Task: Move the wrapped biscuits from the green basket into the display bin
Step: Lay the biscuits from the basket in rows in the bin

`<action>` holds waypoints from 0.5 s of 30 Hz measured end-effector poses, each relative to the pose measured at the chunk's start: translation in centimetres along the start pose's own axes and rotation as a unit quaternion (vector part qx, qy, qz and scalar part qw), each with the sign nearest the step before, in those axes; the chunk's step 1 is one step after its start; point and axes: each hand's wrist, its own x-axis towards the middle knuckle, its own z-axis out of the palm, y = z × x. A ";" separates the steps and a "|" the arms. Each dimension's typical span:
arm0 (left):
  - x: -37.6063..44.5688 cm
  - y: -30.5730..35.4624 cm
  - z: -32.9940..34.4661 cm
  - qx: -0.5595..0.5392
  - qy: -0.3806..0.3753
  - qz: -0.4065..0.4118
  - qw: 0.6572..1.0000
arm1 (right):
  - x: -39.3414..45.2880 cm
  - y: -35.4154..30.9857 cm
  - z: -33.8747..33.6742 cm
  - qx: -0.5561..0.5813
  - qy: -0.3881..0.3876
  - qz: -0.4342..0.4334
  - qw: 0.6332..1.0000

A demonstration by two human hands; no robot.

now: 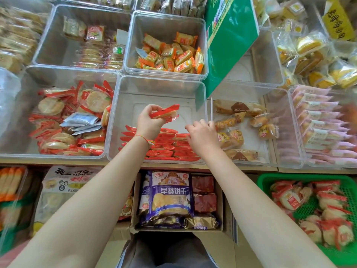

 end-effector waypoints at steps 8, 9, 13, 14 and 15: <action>0.8 -0.5 1.3 0.052 -0.044 0.045 0.997 | 0.9 -0.2 -1.1 0.171 0.145 0.006 0.975; 1.1 -0.4 1.5 0.067 -0.059 0.057 0.994 | 1.2 -0.3 -1.5 0.180 0.156 -0.014 0.971; 1.4 -0.6 2.7 0.099 -0.083 0.110 0.986 | 2.6 -0.4 -1.2 0.138 0.170 -0.038 0.975; 1.6 -0.8 2.9 0.096 -0.080 0.106 0.986 | 2.8 -0.2 -0.9 0.126 0.182 -0.030 0.975; 1.7 -1.1 3.0 0.092 -0.080 0.090 0.988 | 2.8 0.1 -0.5 0.114 0.191 -0.017 0.975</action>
